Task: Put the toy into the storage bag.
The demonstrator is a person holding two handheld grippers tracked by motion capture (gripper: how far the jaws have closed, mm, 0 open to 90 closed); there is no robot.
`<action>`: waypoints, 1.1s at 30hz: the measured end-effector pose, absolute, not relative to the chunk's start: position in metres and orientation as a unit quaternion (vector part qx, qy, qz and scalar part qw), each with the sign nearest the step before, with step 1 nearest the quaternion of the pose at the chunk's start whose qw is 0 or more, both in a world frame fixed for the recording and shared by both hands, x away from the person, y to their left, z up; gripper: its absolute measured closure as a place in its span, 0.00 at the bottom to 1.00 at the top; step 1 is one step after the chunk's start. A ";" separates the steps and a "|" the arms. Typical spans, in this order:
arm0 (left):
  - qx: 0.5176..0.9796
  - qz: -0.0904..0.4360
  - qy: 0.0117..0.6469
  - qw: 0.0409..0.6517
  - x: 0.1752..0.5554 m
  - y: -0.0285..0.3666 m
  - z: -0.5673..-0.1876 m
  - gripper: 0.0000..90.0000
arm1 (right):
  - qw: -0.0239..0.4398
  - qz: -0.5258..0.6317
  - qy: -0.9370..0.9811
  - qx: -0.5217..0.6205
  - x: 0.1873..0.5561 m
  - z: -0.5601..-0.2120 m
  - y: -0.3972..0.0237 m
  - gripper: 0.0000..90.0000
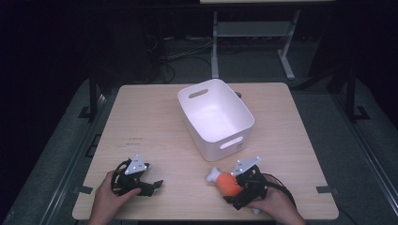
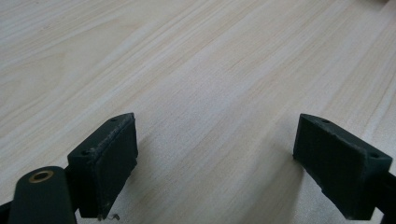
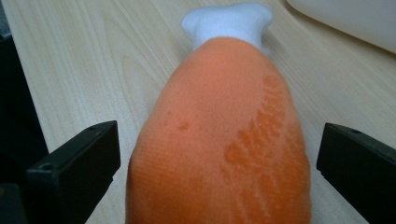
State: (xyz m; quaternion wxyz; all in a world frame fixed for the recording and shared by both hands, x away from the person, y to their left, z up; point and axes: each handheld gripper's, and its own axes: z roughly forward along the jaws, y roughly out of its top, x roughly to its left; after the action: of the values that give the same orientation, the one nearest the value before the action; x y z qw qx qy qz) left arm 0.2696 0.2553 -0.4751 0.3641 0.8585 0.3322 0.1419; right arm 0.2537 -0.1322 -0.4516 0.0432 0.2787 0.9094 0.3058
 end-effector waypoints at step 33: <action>0.858 0.142 0.332 0.364 0.270 0.255 -0.475 0.14 | 0.038 0.299 0.912 0.279 0.252 -0.452 -0.137 0.26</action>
State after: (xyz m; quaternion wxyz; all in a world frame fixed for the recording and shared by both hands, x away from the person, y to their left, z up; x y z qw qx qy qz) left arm 0.2696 0.2552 -0.4751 0.3641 0.8584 0.3323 0.1418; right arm 0.2525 -0.1369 -0.4519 0.0380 0.2787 0.9120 0.2986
